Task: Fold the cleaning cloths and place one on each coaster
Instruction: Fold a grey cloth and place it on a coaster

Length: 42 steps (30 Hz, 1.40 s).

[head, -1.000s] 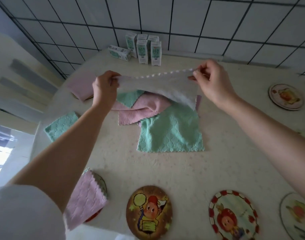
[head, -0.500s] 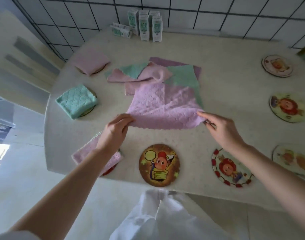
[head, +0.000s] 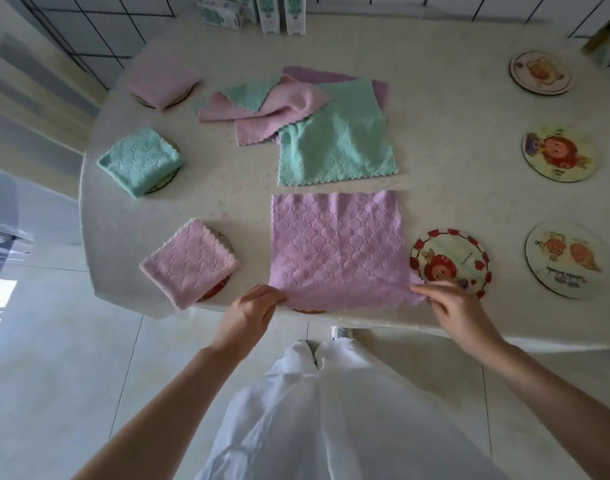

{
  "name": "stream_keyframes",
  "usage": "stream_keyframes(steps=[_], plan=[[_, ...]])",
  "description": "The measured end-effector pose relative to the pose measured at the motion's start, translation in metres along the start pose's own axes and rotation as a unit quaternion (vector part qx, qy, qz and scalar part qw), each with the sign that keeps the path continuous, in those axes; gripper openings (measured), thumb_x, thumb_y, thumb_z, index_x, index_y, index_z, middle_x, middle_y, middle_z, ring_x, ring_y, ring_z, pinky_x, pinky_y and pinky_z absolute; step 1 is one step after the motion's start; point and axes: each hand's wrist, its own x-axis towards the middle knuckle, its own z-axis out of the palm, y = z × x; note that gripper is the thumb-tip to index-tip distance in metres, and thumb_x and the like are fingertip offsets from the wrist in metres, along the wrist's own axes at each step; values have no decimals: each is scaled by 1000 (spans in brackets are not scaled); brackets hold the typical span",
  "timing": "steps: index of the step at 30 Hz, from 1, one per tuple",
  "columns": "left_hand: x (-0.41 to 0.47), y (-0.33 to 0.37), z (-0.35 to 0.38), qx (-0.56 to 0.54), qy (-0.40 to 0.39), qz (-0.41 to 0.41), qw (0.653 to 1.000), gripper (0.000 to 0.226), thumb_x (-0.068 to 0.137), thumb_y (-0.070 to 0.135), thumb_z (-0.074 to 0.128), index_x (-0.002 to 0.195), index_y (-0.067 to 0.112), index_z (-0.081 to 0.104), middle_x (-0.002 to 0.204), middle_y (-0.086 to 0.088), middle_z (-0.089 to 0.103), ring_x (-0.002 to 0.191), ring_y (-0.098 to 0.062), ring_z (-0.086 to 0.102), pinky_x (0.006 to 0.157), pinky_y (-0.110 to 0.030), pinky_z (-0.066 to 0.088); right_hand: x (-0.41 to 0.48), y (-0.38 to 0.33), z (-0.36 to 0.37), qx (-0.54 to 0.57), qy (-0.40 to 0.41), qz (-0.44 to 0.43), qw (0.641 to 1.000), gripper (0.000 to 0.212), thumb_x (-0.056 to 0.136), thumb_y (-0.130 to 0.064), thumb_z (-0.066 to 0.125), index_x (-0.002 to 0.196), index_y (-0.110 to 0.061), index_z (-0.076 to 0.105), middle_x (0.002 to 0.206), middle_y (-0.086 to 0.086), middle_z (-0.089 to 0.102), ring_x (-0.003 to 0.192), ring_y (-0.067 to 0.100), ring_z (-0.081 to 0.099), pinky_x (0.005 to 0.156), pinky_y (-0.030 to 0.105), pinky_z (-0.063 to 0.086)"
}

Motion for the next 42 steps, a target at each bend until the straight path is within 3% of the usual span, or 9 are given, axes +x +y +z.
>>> stream_keyframes(steps=[4, 8, 10, 15, 19, 22, 28, 33, 42], plan=[[-9, 2, 7, -32, -25, -56, 998, 25, 78, -9, 67, 92, 10, 75, 90, 1, 72, 82, -12, 67, 78, -20, 50, -17, 11, 0, -17, -53, 45, 997, 39, 72, 8, 73, 105, -12, 71, 94, 2, 62, 71, 9, 61, 69, 18, 52], [4, 1, 3, -70, -19, -172, 982, 22, 79, 0, 70, 92, 17, 76, 85, 24, 68, 82, 8, 61, 75, -1, 40, -7, 3, -8, 45, -33, 98, 994, 30, 75, 1, 73, 101, -15, 71, 92, 1, 65, 70, 7, 63, 68, 19, 53], [19, -2, 0, -110, -3, -218, 970, 17, 79, 3, 72, 91, 15, 75, 75, 29, 66, 75, 6, 62, 70, -6, 44, 7, -2, -12, 121, -22, 146, 982, 20, 79, -4, 71, 95, -16, 72, 84, 0, 70, 65, 6, 62, 61, 18, 50], [74, -12, -6, -193, 52, -366, 909, 9, 82, 13, 71, 90, 16, 72, 77, -4, 70, 69, -17, 61, 63, -29, 52, 61, 4, -10, 258, 56, 290, 920, 13, 84, -16, 68, 77, -5, 66, 55, 2, 48, 52, 4, 40, 49, 20, 30], [119, -31, 2, -308, 113, -467, 821, 15, 84, 13, 70, 97, 19, 71, 91, -1, 71, 91, -23, 67, 80, -41, 58, 109, 18, 2, 289, 71, 353, 887, 15, 85, -26, 66, 74, -15, 66, 65, 2, 53, 61, 15, 45, 59, 28, 36], [144, -45, 8, -322, 122, -492, 800, 19, 86, 11, 68, 105, 13, 71, 99, -7, 70, 95, -27, 67, 83, -44, 57, 135, 31, 12, 309, 72, 400, 860, 10, 85, -28, 65, 77, -22, 68, 73, -2, 64, 69, 15, 56, 65, 30, 44], [172, -53, 17, -305, 126, -514, 792, 18, 87, 15, 66, 105, 13, 69, 87, -4, 68, 79, -25, 61, 79, -40, 57, 161, 43, 16, 300, 54, 445, 842, 20, 87, -30, 65, 101, -17, 69, 78, -3, 66, 70, 19, 60, 66, 33, 51], [176, -60, 21, -280, 123, -528, 792, 17, 88, 17, 65, 104, 12, 68, 74, -2, 60, 62, -16, 48, 57, -27, 48, 175, 43, 13, 266, 41, 438, 858, 9, 88, -27, 65, 92, -19, 65, 72, -1, 60, 69, 18, 55, 65, 33, 47], [181, -61, 19, -227, 113, -527, 811, 21, 88, 26, 66, 104, 13, 67, 90, -4, 69, 76, -22, 63, 76, -41, 59, 186, 54, 17, 194, 10, 449, 872, 27, 83, -36, 68, 95, -11, 69, 88, 5, 69, 75, 20, 61, 67, 28, 48]])
